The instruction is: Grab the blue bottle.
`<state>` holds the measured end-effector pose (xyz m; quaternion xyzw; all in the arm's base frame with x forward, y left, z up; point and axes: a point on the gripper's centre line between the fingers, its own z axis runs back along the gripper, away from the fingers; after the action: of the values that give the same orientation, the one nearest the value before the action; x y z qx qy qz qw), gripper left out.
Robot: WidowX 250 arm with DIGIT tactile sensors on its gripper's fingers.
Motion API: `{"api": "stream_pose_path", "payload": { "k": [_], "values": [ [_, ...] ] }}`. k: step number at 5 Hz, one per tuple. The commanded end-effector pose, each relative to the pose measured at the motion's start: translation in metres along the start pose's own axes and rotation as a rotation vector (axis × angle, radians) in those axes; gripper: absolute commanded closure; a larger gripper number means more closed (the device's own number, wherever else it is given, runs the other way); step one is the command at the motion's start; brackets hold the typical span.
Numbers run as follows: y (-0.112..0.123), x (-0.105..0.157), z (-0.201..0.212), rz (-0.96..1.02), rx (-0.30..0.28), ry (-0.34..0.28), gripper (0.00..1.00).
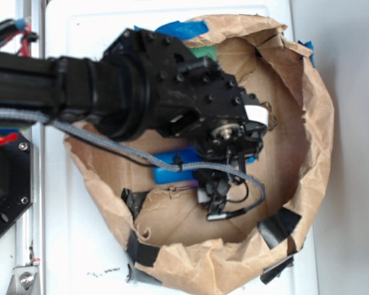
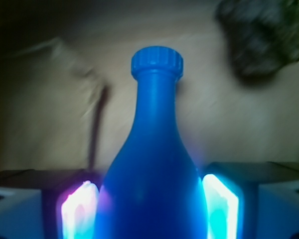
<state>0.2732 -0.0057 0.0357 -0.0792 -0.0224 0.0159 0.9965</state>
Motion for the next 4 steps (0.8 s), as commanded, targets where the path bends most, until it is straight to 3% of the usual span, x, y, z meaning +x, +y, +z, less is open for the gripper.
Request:
{"api": "stream_pose_path", "payload": {
  "k": [1, 2, 3, 4],
  "values": [
    [-0.008, 0.005, 0.098, 0.005, -0.002, -0.125, 1.0],
    [-0.004, 0.004, 0.124, 0.054, 0.051, -0.066, 1.0],
    [-0.002, 0.005, 0.131, 0.059, 0.003, -0.024, 1.0],
    [-0.004, 0.003, 0.126, 0.058, 0.022, -0.063, 1.0]
  ]
}}
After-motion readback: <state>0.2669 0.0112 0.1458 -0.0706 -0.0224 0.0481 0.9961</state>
